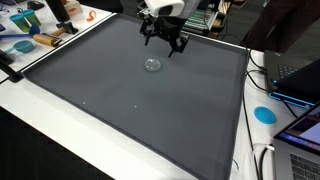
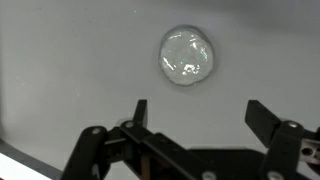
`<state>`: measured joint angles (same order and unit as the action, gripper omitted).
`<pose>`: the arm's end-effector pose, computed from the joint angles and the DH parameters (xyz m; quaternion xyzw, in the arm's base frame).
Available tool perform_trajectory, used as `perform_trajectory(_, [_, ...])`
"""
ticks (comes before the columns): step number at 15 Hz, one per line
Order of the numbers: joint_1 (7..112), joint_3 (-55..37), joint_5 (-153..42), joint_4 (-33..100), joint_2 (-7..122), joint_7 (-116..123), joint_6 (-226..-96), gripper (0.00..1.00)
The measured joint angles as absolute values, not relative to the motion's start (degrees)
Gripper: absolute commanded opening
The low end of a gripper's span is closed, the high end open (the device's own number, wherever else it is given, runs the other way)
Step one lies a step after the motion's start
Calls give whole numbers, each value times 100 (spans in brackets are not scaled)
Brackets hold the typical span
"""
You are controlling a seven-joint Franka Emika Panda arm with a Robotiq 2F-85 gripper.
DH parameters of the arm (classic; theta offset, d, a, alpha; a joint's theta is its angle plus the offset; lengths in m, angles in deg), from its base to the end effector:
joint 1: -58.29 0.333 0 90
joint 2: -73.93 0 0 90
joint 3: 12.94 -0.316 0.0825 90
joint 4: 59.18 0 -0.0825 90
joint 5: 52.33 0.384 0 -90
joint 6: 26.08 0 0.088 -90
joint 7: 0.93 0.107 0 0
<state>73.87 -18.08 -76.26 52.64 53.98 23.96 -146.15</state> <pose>0.5631 0.1900 0.2883 0.9798 0.0848 -0.0308 0.1787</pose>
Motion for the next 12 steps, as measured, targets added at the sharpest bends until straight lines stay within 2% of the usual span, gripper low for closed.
perform_trajectory(12, [7384,-1699,-7509,4563,5017,2531,-14341,100])
